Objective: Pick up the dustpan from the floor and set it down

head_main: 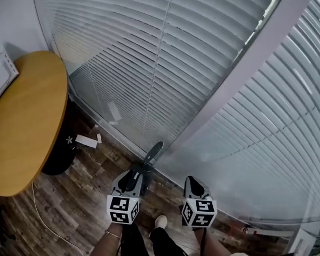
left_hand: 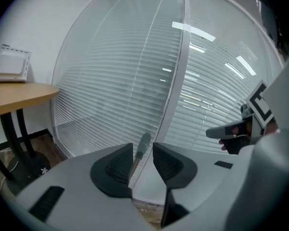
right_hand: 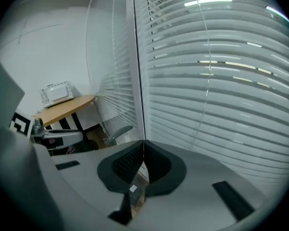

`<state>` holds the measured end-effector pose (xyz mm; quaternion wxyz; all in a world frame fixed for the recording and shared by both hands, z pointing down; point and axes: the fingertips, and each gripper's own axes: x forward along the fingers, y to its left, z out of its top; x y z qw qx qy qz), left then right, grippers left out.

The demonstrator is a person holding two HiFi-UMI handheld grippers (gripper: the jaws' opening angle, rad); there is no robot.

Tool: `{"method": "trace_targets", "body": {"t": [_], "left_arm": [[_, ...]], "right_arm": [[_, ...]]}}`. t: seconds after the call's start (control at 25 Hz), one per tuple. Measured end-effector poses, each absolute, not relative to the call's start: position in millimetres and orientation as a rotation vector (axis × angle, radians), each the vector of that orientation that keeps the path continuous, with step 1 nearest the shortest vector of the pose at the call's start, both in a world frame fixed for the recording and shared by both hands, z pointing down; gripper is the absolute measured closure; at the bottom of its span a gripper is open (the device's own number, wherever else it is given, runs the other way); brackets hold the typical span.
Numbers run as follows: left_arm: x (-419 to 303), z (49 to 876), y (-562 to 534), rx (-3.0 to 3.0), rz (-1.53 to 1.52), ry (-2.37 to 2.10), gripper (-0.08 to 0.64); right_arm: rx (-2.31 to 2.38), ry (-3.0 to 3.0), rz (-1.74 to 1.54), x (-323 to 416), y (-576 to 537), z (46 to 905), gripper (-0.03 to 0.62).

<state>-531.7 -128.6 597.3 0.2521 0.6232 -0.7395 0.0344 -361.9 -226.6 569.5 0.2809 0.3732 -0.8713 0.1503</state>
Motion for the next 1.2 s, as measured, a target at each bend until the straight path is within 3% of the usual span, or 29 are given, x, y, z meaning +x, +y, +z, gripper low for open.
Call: {"method": "trace_targets", "body": {"t": [0.24, 0.76, 1.2], "left_arm": [[-524, 527, -116, 1.657, 0.022, -2.107, 0.421], [-534, 409, -96, 1.565, 0.005, -2.404, 0.528], [-547, 384, -80, 1.609, 0.05, -2.443, 0.543]], "right_arm": [[0.988, -2.422, 0.369, -353, -227, 521, 0.56], [0.915, -2.583, 0.343, -352, -232, 443, 0.56], [0.996, -2.638, 0.309, -352, -217, 402, 0.56]]}}
